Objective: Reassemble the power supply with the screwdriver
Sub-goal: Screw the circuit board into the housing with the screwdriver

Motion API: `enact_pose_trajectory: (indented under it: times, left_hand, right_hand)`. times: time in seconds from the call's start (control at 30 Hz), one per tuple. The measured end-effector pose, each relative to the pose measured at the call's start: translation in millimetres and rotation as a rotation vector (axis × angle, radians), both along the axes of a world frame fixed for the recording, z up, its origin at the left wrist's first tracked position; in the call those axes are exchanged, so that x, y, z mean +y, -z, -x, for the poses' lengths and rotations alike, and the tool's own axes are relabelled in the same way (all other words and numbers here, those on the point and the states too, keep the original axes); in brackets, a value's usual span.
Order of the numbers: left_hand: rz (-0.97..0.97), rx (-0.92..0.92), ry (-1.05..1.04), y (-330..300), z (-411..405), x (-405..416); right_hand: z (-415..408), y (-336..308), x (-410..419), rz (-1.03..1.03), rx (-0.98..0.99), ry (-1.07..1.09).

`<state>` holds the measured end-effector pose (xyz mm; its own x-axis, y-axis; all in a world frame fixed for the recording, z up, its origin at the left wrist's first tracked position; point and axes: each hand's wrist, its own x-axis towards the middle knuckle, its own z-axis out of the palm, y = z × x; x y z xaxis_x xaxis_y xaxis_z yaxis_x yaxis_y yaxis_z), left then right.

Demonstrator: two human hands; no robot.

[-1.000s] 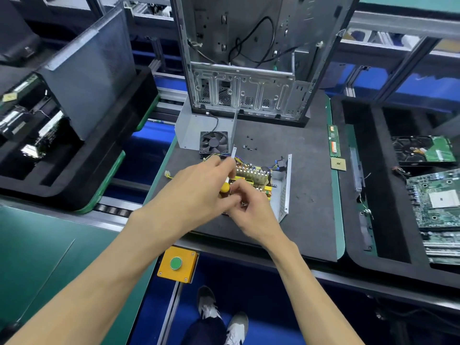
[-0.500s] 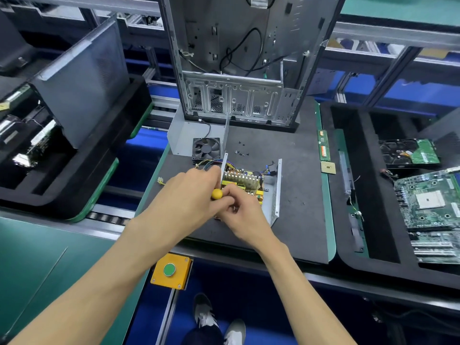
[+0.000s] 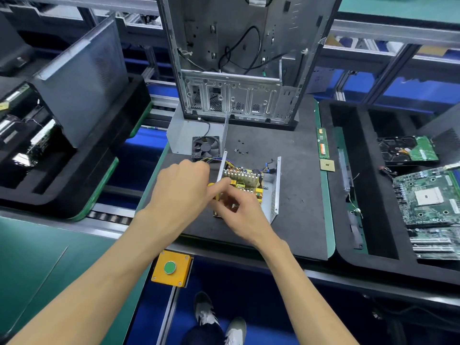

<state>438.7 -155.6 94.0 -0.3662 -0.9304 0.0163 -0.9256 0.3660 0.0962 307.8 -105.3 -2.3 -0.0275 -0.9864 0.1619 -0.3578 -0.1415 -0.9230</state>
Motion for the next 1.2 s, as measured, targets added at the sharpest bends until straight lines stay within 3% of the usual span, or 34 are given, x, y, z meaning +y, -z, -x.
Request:
enact_pose_trajectory:
  times: [0.07,0.2,0.37,0.5,0.63,0.73,0.87,1.0,1.2]
  left_hand:
    - [-0.004,0.048,0.101,-1.0,-4.3,0.9]
    - [-0.234,0.155,0.403,-4.4,-10.2,-2.2]
    - [-0.133,0.032,0.157,-5.0,-4.6,-6.5]
    - [0.036,-0.062,0.028,0.7,3.4,-3.3]
    - [-0.131,0.155,0.311,1.4,-8.9,-5.2]
    - [-0.246,0.203,0.44,2.2,-12.6,-6.4]
    - [-0.125,0.184,0.272,0.2,-5.4,-4.6]
    - [0.052,0.034,0.112,3.7,3.3,-1.0]
    - [0.142,-0.006,0.057,7.8,10.7,0.0]
  right_hand:
    - [2.3,-0.6,-0.6,-0.025,-0.007,-0.016]
    - [6.9,-1.9,-2.2,-0.016,-0.013,-0.061]
    - [12.0,0.9,-0.6,-0.024,-0.072,-0.042]
    - [13.5,-2.6,-3.1,-0.009,-0.007,0.0]
    - [21.3,-4.4,-3.7,-0.005,-0.014,-0.038]
    - [25.2,-3.2,-3.4,0.019,0.049,-0.045]
    - [27.8,0.4,-2.4,0.063,0.18,-0.025]
    - [29.8,1.4,-0.1,0.15,0.324,-0.042]
    - [37.3,-7.8,-9.8,0.222,0.406,-0.09]
